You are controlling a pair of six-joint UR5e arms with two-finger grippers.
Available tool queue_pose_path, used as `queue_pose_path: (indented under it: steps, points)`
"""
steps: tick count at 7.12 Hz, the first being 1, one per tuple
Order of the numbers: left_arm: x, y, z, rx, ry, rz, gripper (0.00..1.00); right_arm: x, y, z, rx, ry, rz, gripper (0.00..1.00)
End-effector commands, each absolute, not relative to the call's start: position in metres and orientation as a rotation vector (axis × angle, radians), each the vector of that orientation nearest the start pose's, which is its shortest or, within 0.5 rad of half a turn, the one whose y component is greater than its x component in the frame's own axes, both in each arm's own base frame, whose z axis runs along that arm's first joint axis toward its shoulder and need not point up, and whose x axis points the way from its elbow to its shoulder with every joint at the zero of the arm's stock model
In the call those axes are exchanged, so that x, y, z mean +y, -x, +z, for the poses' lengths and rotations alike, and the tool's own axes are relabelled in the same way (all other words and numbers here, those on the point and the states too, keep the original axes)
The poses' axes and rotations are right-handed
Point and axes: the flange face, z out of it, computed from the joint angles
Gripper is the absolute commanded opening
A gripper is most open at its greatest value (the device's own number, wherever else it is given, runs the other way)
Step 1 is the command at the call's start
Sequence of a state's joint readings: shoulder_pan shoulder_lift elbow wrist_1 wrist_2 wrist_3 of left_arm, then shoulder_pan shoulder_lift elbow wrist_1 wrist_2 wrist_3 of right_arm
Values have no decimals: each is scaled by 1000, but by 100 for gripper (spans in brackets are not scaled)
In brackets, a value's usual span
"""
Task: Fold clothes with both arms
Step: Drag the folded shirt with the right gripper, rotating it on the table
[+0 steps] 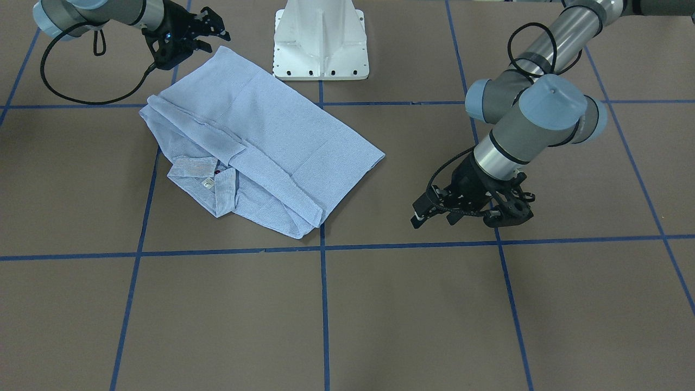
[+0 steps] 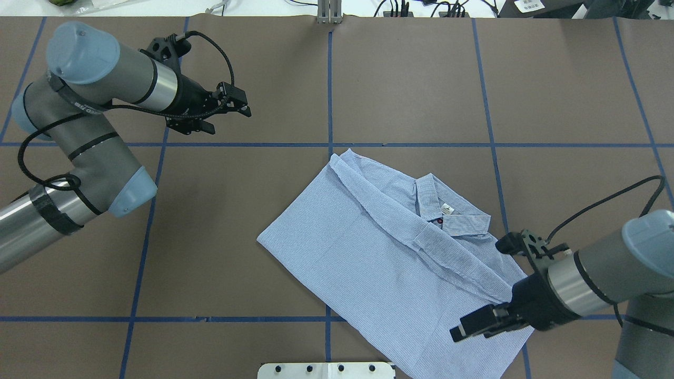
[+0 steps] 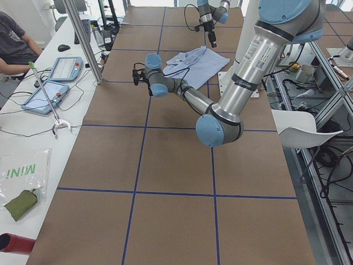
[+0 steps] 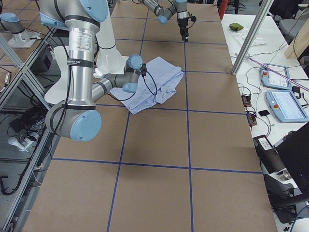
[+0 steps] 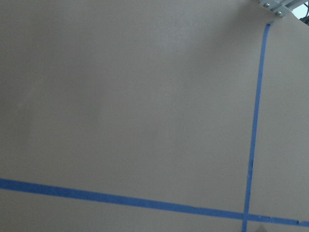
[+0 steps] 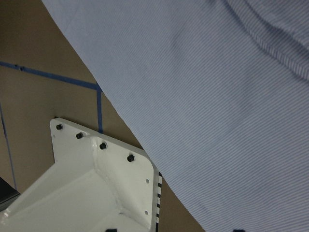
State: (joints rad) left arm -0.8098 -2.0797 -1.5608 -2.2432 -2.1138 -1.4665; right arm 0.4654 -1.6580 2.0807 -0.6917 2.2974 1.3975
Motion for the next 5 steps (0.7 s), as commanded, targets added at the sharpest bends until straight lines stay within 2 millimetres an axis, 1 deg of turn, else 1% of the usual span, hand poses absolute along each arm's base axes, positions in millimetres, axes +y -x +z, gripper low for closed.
queue_pose_path:
  steps: [1, 2, 3, 4, 5]
  points:
    - [-486, -433, 276, 1264, 56, -338, 99, -304, 303, 333, -1398, 64, -108, 100]
    - [-464, -454, 273, 1265, 124, -388, 99, -324, 290, 326, -1410, 16, -68, 100]
    - [-443, -476, 270, 1235, 151, -430, 99, -336, 276, 326, -1411, -17, -34, 100]
    - [-411, -501, 264, 1147, 176, -468, 99, -342, 270, 326, -1410, -32, -17, 100]
    - [-391, -512, 257, 1082, 184, -488, 98, -343, 269, 326, -1410, -35, -14, 100]
